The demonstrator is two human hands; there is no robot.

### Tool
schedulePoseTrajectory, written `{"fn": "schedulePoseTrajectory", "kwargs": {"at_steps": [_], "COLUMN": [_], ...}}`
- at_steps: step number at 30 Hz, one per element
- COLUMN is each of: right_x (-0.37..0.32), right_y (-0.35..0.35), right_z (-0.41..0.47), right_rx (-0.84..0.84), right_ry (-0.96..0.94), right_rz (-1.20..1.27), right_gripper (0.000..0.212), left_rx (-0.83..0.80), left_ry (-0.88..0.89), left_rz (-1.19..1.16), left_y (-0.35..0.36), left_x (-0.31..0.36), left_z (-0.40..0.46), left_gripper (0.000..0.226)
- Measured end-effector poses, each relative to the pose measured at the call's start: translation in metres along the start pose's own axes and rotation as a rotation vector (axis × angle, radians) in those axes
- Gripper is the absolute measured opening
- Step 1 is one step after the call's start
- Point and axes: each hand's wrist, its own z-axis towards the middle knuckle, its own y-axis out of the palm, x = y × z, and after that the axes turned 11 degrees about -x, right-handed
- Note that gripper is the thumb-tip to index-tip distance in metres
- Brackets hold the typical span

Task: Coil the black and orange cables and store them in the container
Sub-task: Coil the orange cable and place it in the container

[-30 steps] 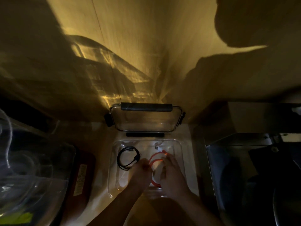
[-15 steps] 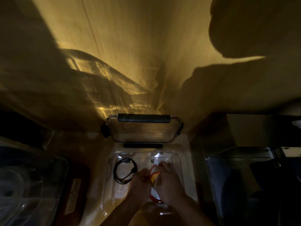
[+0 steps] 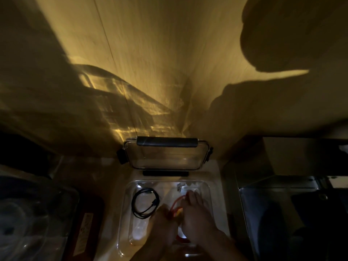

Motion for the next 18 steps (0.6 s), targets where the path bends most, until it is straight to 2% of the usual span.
{"fn": "schedulePoseTrajectory", "kwargs": {"at_steps": [4,7,13,18], "right_x": [0.002,-0.001,-0.004,-0.003], "right_y": [0.001,0.000,-0.004,-0.002], "right_z": [0.005,0.009,0.011,0.010], "right_rx": [0.026,0.043,0.108,0.157], "right_ry": [0.005,0.036,0.043,0.044], "right_rz": [-0.064,-0.109,-0.123,-0.023], "right_gripper": [0.068,0.061,0.046,0.058], "left_rx": [-0.032,-0.046,0.011,0.005], "left_ry": [-0.192,-0.212,-0.199,-0.200], "left_rz": [0.084,0.116,0.129,-0.061], "left_y": [-0.001,-0.002,0.002,0.002], "left_x": [-0.006,-0.012,-0.011,-0.015], "left_z": [0.000,0.004,0.004,0.005], "left_gripper": [0.037,0.041,0.031,0.018]}}
